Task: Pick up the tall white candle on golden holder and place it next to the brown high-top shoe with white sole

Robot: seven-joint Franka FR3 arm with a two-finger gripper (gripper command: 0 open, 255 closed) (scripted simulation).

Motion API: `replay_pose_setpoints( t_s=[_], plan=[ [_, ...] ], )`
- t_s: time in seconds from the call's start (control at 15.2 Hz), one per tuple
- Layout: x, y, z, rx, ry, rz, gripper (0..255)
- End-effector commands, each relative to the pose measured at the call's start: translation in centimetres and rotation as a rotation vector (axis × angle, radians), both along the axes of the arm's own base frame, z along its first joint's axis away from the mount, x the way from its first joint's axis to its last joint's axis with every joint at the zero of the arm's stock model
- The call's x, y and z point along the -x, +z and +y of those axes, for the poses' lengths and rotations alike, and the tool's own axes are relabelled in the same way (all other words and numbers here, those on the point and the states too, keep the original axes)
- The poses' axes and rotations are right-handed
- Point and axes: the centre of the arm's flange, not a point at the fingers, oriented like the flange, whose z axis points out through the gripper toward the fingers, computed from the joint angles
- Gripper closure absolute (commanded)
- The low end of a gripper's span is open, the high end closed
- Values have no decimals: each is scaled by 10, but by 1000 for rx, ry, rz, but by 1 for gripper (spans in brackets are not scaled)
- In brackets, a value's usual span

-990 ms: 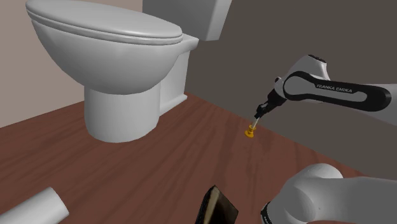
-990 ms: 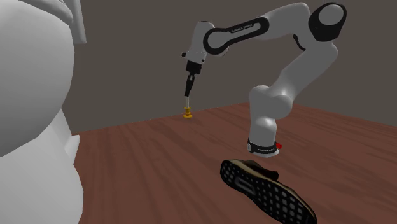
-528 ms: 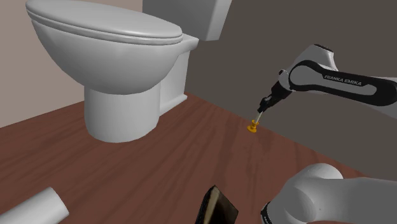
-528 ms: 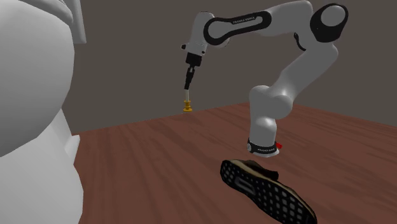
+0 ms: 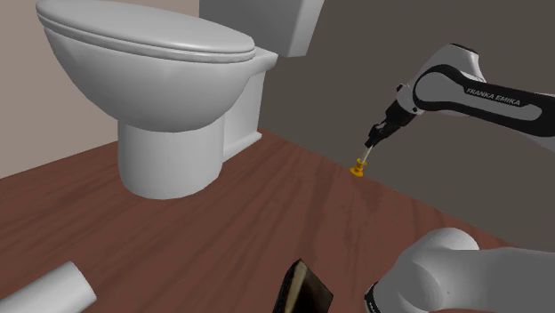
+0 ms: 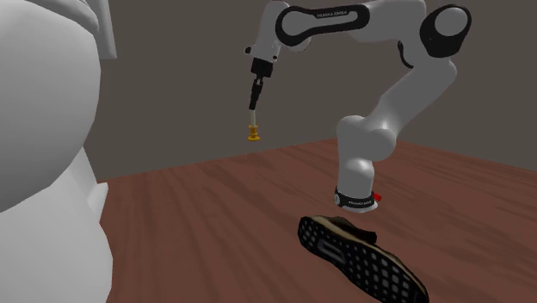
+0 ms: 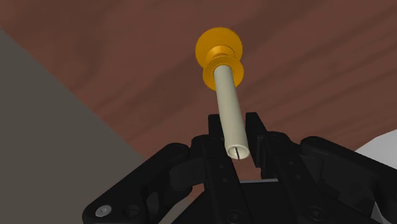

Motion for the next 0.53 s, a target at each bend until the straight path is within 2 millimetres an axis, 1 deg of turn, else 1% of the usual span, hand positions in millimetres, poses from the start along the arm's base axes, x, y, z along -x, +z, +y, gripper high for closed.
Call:
replay_pose_setpoints(
  t_s=[0.0, 0.4, 0.46],
  plan=[
    [1, 11, 0, 0, 0, 0, 255],
    [1, 41, 0, 0, 0, 0, 255],
    [1, 41, 13, 0, 0, 0, 255]
  ],
)
